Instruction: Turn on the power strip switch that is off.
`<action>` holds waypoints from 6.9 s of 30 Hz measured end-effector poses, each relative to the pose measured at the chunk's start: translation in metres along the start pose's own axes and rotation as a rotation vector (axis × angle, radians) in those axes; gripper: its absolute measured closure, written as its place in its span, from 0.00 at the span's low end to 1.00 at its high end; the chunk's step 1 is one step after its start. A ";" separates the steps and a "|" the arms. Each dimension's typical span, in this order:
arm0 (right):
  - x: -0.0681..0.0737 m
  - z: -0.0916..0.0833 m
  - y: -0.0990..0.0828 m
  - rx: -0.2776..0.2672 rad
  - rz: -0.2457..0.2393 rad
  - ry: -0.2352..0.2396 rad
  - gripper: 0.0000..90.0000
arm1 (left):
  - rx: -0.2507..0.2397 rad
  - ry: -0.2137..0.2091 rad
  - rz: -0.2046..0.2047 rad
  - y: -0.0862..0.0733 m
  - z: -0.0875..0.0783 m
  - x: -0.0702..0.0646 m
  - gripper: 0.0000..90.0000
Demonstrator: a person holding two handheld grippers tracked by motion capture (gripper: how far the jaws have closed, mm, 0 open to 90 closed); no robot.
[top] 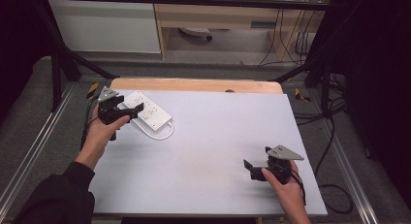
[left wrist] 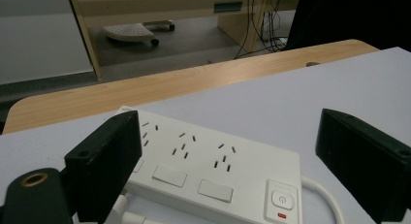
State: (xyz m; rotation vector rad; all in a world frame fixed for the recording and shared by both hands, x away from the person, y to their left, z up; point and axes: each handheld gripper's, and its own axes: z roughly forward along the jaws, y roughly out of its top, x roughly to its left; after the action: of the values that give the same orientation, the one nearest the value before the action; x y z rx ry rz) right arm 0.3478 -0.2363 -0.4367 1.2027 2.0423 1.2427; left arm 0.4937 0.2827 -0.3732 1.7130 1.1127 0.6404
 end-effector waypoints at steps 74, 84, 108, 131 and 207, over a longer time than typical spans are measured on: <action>0.001 0.000 0.000 0.004 -0.010 0.011 0.03 | 0.143 0.020 0.029 -0.026 0.042 0.007 0.71; 0.001 0.000 0.000 0.007 -0.016 0.010 0.03 | 0.171 -0.004 0.018 -0.031 0.047 0.006 0.82; 0.001 0.000 0.000 0.011 -0.016 0.011 0.03 | 0.204 -0.029 0.048 -0.040 0.053 0.000 1.00; 0.001 0.000 0.000 0.012 -0.018 0.010 0.03 | 0.210 -0.038 0.057 -0.042 0.055 -0.004 1.00; 0.001 0.000 -0.001 0.018 -0.023 0.011 0.03 | 0.168 -0.031 0.051 -0.051 0.058 -0.007 1.00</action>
State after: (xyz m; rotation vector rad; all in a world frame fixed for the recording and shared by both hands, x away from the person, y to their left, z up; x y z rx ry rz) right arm 0.3470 -0.2352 -0.4373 1.1792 2.0743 1.2252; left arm 0.5177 0.2579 -0.4425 1.8941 1.1304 0.5628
